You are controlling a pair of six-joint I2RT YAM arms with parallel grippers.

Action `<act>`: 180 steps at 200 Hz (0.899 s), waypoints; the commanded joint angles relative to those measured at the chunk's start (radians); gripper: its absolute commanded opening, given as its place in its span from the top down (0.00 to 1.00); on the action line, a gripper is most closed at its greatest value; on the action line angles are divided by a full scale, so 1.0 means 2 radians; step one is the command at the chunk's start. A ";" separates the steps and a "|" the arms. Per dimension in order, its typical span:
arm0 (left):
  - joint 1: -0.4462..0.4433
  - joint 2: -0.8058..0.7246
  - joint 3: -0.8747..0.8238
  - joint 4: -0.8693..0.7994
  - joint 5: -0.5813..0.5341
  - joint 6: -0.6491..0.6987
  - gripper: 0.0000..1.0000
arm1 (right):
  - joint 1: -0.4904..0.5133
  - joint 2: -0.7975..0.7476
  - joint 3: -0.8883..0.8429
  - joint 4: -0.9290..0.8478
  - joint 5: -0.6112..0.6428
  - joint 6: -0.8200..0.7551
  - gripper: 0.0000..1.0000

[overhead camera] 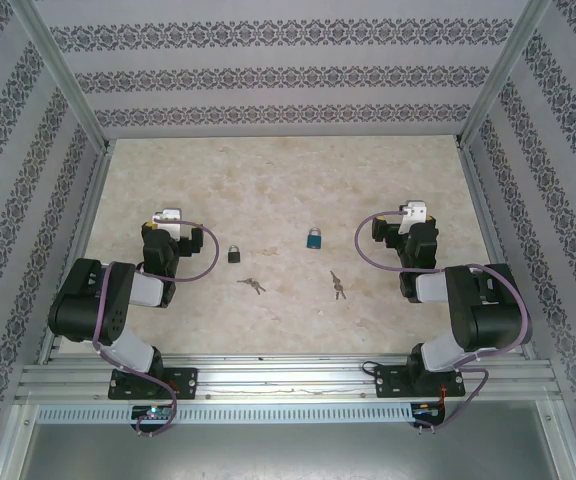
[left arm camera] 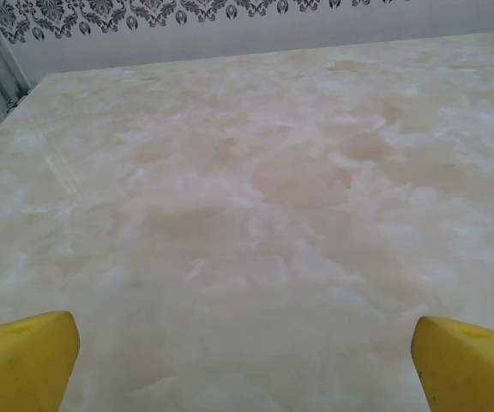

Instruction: Unlock with the key

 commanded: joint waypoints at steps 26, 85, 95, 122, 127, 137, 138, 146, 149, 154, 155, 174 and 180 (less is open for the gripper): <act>-0.001 -0.001 0.001 0.007 0.008 0.001 0.01 | 0.005 0.002 0.005 0.009 -0.002 -0.004 0.02; -0.001 -0.001 0.002 0.006 0.008 0.001 0.01 | -0.005 0.002 0.010 0.001 -0.022 0.003 0.02; -0.001 -0.002 0.002 0.006 0.007 0.001 0.01 | -0.007 0.002 0.010 0.001 -0.024 0.003 0.02; -0.001 -0.001 0.003 0.005 0.008 0.000 0.01 | -0.008 0.002 0.010 0.001 -0.027 0.004 0.02; 0.000 -0.002 0.004 0.003 0.009 0.000 0.01 | -0.008 0.002 0.010 0.001 -0.027 0.004 0.02; 0.001 -0.002 0.005 0.000 0.012 0.000 0.01 | -0.008 0.002 0.010 0.001 -0.028 0.005 0.02; 0.002 -0.001 0.005 0.000 0.012 0.000 0.01 | -0.008 0.003 0.010 0.001 -0.028 0.005 0.02; 0.004 -0.002 0.007 -0.004 0.016 -0.002 0.01 | -0.009 0.002 0.010 0.001 -0.028 0.005 0.02; 0.004 -0.002 0.007 -0.006 0.017 -0.003 0.01 | -0.009 0.002 0.010 0.001 -0.029 0.005 0.02; 0.005 -0.003 0.009 -0.008 0.020 -0.003 0.01 | -0.009 0.002 0.010 0.001 -0.029 0.005 0.02; 0.005 -0.003 0.009 -0.009 0.020 -0.003 0.01 | -0.009 0.002 0.010 0.001 -0.028 0.005 0.02; 0.006 -0.003 0.007 -0.004 0.013 -0.005 0.01 | -0.009 0.002 0.009 0.002 -0.029 0.005 0.02; 0.006 -0.001 0.007 -0.005 -0.005 -0.014 0.01 | -0.009 0.002 0.009 0.002 -0.029 0.005 0.02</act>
